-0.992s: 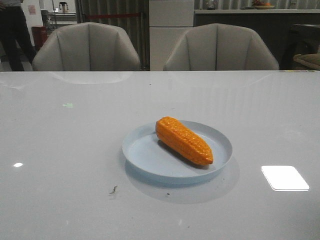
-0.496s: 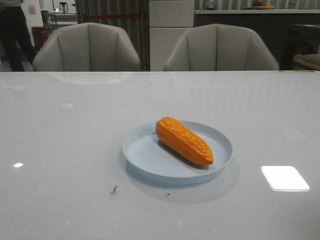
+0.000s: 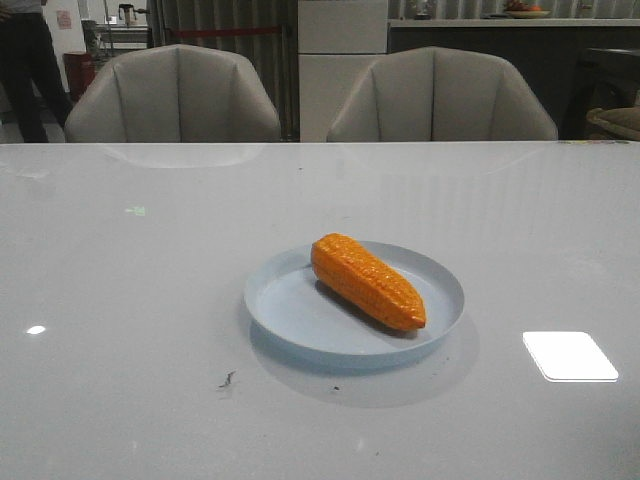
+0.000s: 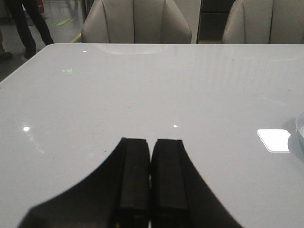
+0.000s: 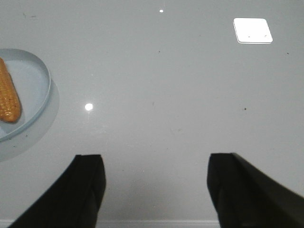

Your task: Place corn on plate with both arms

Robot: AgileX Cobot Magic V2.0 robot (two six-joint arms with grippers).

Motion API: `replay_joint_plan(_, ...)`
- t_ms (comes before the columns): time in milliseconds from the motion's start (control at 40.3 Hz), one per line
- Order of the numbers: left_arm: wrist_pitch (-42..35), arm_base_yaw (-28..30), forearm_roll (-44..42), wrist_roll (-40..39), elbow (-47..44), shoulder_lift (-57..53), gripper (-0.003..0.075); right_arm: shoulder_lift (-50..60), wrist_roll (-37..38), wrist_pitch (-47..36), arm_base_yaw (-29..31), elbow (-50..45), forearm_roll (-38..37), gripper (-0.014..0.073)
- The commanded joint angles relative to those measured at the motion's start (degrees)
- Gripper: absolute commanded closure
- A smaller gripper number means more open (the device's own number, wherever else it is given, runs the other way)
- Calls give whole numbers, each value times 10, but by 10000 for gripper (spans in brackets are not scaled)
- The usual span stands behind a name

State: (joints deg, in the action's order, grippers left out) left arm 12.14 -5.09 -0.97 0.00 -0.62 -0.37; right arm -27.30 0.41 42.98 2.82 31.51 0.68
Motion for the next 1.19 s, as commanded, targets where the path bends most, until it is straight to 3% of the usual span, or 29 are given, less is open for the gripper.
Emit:
replay_joint_plan(0,-43,1,1,-4,-21,-12,619,-2,-1,-41,3,15,0,32)
replay_joint_plan(521,-43,1,1,-4,-21,-12,619,4,-1,-43,3,14,-1,32)
replay_joint_plan(694,-43,1,1,-4,-21,-12,621,61,-1,-131,2,-33,-2,44)
replay_joint_plan(843,-43,1,1,-4,-21,-12,627,161,-1,-271,1,-117,-2,178)
replay_joint_plan(1091,-43,1,1,-4,-21,-12,627,294,-1,-434,1,-253,-2,531)
replay_joint_plan(1165,-43,1,1,-4,-21,-12,627,289,-1,-456,1,-285,-2,533)
